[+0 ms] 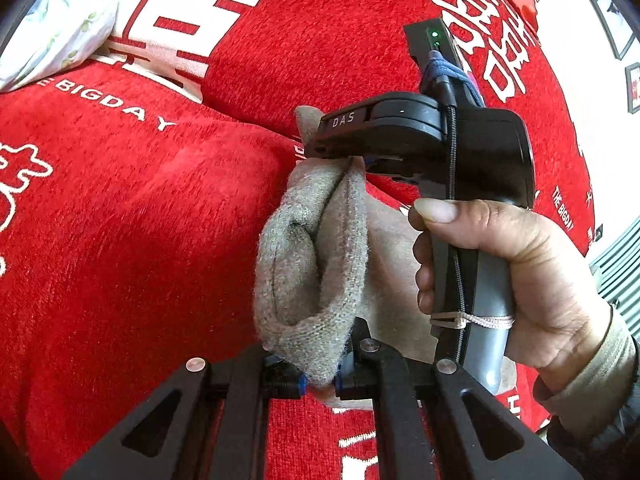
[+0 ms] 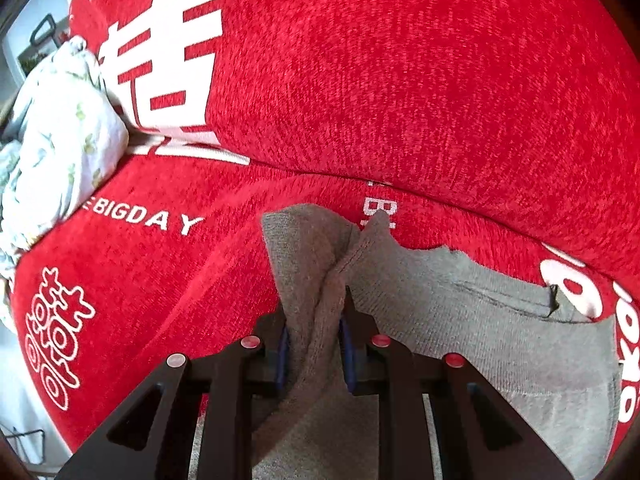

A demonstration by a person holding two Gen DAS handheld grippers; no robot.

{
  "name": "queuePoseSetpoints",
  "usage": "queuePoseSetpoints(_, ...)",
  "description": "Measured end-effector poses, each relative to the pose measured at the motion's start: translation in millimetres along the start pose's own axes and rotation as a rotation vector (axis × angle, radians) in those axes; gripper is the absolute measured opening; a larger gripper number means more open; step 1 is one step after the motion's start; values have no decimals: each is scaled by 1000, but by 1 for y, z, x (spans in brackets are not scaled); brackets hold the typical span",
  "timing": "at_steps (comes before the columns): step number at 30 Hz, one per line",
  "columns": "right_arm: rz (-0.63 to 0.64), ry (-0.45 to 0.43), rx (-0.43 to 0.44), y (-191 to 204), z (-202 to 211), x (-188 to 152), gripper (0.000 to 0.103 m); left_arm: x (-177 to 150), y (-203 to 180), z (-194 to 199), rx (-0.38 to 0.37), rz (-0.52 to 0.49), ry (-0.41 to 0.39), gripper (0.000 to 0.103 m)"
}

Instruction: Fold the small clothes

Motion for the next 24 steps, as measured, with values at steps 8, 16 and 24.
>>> queuePoseSetpoints(8,-35,-21,36,-14,14,-2,22,-1,-14,-1,80,-39,10,9)
queuePoseSetpoints(16,-27,-33,44,-26,37,-2,22,-8,-36,-2,134,-78,40,9)
queuePoseSetpoints(24,-49,-55,64,-43,62,-2,22,-9,-61,2,164,-126,50,9)
Point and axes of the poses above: each gripper's, at about its wrist camera, not at the fingertips, and z roughly against the way its jaws point, y to its left, x to its top, the point moved 4 cm from there along -z, roughly the way its jaws point, and after that the axes turned 4 degrees about y, right-handed, at the moved point
